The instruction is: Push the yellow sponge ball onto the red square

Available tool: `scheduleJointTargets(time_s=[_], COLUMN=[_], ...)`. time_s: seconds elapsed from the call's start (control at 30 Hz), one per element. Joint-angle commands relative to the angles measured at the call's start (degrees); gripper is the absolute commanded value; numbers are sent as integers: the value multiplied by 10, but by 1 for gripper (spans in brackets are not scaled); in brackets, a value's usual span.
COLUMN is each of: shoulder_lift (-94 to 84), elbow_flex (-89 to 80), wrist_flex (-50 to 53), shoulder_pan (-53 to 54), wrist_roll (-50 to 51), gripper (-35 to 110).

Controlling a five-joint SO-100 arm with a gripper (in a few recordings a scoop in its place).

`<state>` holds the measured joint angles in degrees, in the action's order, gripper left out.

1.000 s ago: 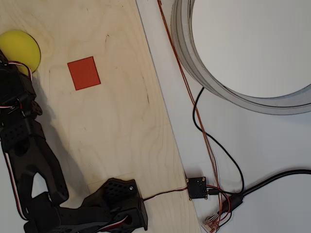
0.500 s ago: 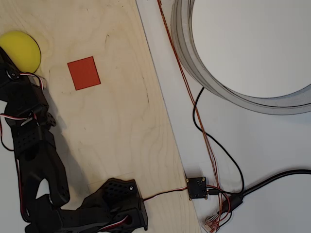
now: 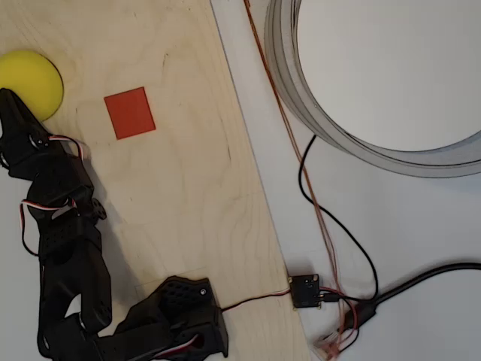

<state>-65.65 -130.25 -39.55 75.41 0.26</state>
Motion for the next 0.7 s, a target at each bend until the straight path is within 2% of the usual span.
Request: scheduleJointTargets(time_s=[0.0, 0.2, 0.4, 0.5, 0.67], shoulder_lift=[-62, -171, -163, -107, 4], elbow_flex=[-29, 51, 207, 288, 381], wrist_flex=[27, 236, 402, 444, 448], shoulder_pan=[8, 4, 4, 5, 12], wrist_roll=[-19, -28, -32, -25, -16], gripper=[0, 0, 0, 0, 0])
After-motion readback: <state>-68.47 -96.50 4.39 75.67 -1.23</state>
